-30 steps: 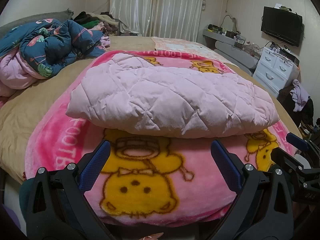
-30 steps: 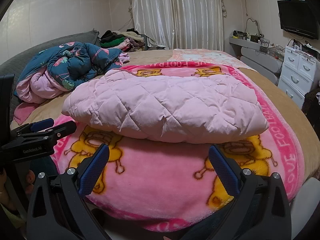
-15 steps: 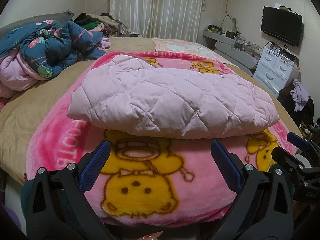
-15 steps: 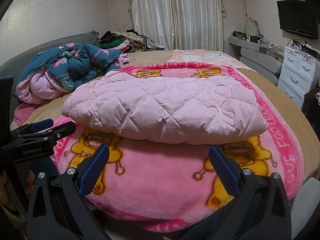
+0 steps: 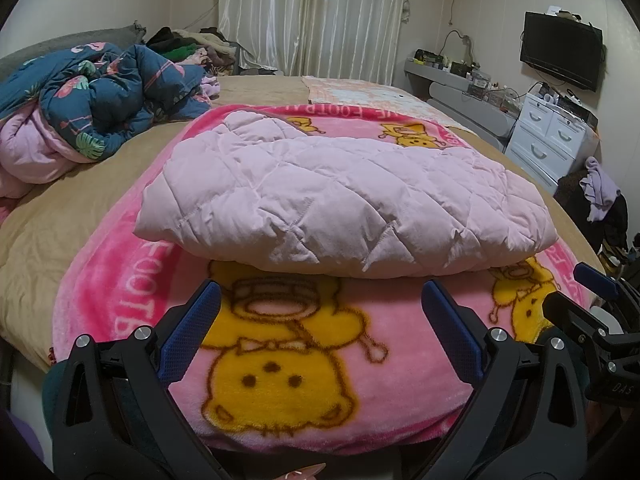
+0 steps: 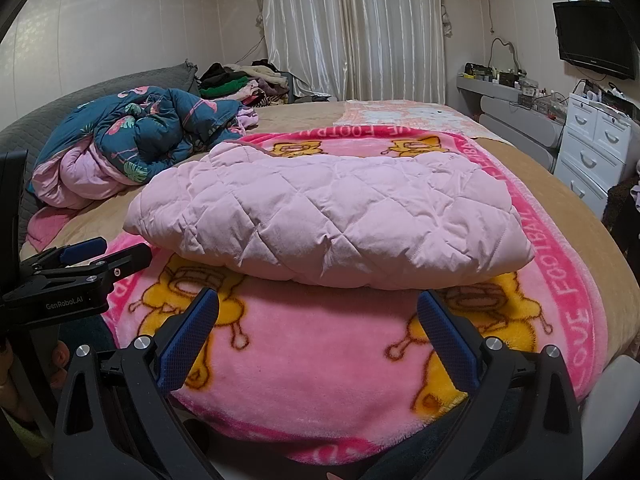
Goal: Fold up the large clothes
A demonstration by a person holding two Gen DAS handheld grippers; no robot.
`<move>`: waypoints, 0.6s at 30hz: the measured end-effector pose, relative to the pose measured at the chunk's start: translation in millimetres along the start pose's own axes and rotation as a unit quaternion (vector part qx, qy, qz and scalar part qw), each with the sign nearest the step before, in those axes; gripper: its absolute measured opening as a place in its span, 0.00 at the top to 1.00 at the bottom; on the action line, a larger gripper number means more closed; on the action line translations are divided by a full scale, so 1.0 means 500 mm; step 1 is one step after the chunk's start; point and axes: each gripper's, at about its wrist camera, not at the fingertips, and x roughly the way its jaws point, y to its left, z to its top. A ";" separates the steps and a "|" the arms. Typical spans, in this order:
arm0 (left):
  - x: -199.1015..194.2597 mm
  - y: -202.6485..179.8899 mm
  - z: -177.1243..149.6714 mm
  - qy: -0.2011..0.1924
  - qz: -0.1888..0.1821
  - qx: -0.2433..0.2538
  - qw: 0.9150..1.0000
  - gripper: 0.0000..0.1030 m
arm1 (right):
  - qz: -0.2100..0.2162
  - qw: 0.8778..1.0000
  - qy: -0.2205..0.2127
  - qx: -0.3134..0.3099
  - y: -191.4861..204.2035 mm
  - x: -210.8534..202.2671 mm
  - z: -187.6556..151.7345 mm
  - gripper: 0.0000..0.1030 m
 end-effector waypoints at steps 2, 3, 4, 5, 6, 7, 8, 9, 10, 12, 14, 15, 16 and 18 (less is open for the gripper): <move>-0.001 0.001 0.001 -0.001 0.000 0.001 1.000 0.09 | 0.001 1.000 0.000 0.000 0.000 0.000 0.000 0.04; -0.001 0.000 0.000 0.000 0.001 0.001 1.000 0.09 | 0.000 1.000 0.000 0.000 0.000 0.001 0.000 0.04; -0.001 0.001 0.001 -0.001 0.000 0.001 1.000 0.09 | 0.000 1.000 0.000 0.000 -0.001 0.000 0.000 0.04; -0.001 0.001 0.001 -0.001 0.000 0.001 1.000 0.09 | 0.000 1.000 0.000 0.000 0.001 0.001 0.000 0.04; -0.002 0.002 0.001 -0.002 0.000 0.001 1.000 0.09 | 0.001 1.000 0.001 0.000 0.000 0.001 0.000 0.04; -0.002 0.003 0.002 -0.001 0.000 0.002 1.000 0.09 | 0.000 1.000 0.000 0.000 0.001 0.000 0.000 0.04; -0.002 0.004 0.002 -0.001 0.000 0.002 1.000 0.09 | 0.000 1.000 0.000 0.000 0.000 0.000 0.000 0.04; -0.003 0.003 0.001 -0.003 -0.001 0.001 1.000 0.09 | 0.000 1.000 0.000 0.000 0.001 0.001 0.000 0.04; -0.002 0.003 0.002 -0.002 0.000 0.002 1.000 0.09 | 0.001 1.000 0.000 0.000 -0.001 0.000 -0.001 0.04; -0.001 0.004 0.002 -0.001 -0.001 0.002 1.000 0.09 | 0.000 1.000 0.000 0.000 -0.001 0.000 0.000 0.04; -0.002 0.004 0.002 -0.001 -0.001 0.002 1.000 0.09 | 0.000 1.000 0.000 0.000 0.000 0.000 -0.001 0.04; -0.002 0.002 0.001 -0.002 -0.001 0.002 1.000 0.09 | 0.000 1.000 0.000 0.000 0.000 0.000 -0.001 0.04; -0.003 0.004 0.001 -0.002 -0.002 0.002 1.000 0.09 | 0.000 1.000 0.001 0.000 -0.001 0.000 -0.001 0.04; -0.003 0.004 0.001 -0.002 -0.001 0.002 1.000 0.09 | 0.000 1.000 0.001 0.000 0.000 0.001 0.000 0.04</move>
